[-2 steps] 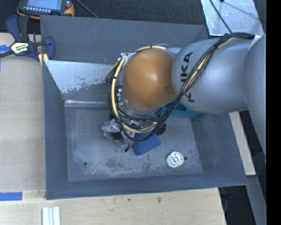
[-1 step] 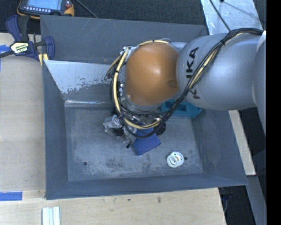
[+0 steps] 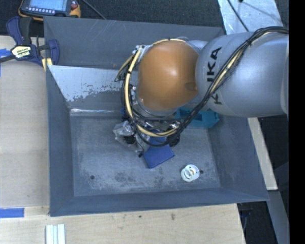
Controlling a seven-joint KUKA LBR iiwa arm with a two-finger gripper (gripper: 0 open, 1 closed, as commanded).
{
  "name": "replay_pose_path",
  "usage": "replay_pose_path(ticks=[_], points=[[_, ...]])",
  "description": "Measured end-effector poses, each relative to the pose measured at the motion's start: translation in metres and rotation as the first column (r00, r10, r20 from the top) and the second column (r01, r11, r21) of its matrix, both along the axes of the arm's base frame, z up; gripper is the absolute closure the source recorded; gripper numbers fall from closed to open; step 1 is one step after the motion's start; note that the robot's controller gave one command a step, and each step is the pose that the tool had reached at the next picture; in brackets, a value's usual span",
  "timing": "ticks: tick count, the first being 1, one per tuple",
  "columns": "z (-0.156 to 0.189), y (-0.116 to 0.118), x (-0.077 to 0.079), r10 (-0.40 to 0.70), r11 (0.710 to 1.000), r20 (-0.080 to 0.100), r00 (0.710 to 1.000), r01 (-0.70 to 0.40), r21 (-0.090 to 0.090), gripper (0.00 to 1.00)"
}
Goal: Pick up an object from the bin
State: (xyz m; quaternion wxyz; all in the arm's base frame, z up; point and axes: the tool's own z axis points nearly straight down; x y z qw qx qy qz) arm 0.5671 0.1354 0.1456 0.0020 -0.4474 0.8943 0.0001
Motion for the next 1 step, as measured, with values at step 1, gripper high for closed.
replay_pose_path(ticks=[1], points=[[0.0095, 0.0001, 0.0000, -0.001, 1.000, 0.000, 1.000, 0.001, 0.000, 1.00]])
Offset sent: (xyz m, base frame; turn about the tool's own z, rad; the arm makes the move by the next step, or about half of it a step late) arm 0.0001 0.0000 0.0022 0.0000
